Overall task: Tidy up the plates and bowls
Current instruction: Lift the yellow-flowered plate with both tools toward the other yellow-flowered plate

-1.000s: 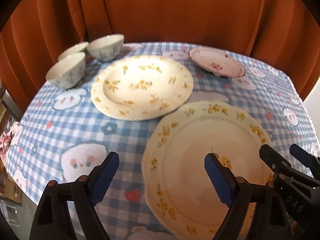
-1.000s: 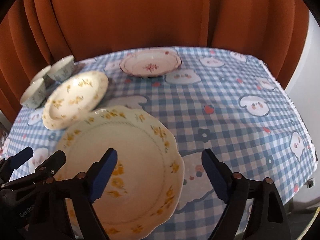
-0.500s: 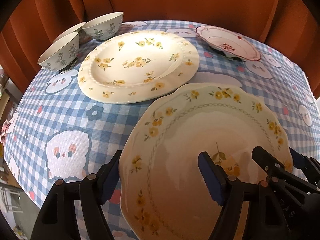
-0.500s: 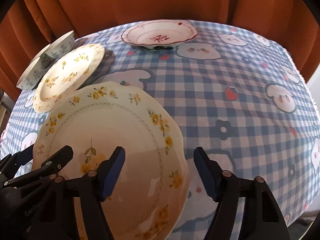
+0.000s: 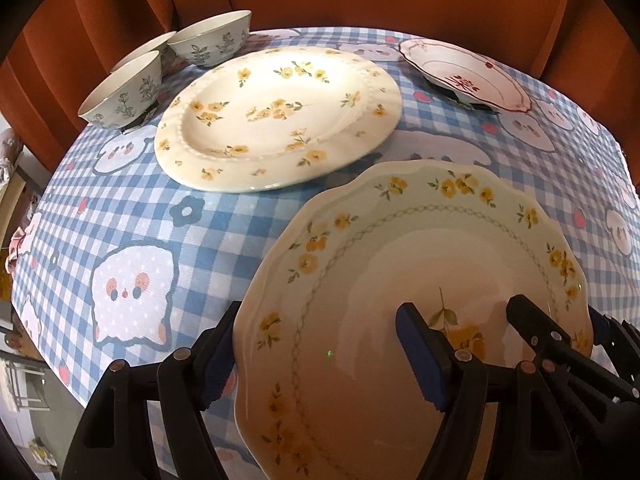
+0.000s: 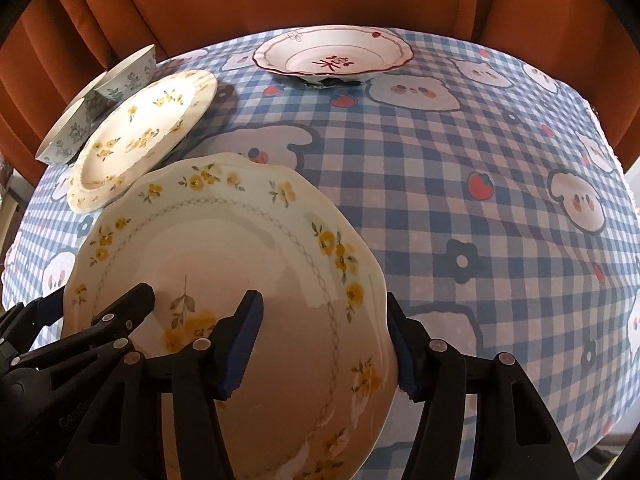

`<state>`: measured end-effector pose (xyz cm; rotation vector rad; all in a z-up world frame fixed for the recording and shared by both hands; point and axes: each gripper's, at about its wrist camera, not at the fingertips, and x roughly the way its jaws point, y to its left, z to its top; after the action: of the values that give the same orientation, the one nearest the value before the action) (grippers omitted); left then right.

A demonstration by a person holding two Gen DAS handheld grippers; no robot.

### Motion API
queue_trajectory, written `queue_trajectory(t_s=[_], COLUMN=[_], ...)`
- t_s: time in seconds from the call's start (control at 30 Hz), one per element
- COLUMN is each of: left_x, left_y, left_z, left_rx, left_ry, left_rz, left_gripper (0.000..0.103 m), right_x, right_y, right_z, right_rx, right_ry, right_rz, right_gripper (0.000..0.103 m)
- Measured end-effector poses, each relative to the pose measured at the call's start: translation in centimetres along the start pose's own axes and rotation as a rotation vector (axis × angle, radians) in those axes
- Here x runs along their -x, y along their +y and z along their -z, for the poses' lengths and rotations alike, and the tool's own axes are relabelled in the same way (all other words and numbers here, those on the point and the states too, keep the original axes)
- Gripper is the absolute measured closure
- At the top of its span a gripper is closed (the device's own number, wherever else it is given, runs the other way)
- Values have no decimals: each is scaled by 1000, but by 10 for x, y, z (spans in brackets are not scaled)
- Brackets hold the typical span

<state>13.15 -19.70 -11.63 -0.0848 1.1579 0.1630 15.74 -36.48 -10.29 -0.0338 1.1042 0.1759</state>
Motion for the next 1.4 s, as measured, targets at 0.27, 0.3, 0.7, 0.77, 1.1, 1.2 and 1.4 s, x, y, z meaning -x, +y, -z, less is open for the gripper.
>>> queue_trajectory(t_s=[0.27, 0.3, 0.7, 0.77, 1.1, 1.2, 1.4], left_x=[19, 21, 45, 49, 49, 46, 36], left_y=[1, 3, 49, 62, 136, 158, 198], left_z=[8, 8, 7, 4, -8, -11, -21], left_rx=[-30, -34, -52, -59, -74, -81, -104], left_ry=[-23, -29, -112, -124, -131, -125, -124], left_rz=[18, 22, 68, 72, 75, 75, 70], left_gripper=[27, 27, 27, 27, 27, 27, 27], right_x=[15, 18, 44, 48, 50, 46, 33], right_y=[-3, -2, 38, 50, 125, 147, 190], right_z=[9, 10, 14, 14, 9, 7, 3], right_rx=[-33, -37, -55, -61, -77, -83, -102], right_ry=[0, -5, -74, -84, -102, -101, -94], right_rz=[25, 27, 69, 73, 80, 77, 77], right_gripper=[40, 40, 40, 40, 40, 40, 40])
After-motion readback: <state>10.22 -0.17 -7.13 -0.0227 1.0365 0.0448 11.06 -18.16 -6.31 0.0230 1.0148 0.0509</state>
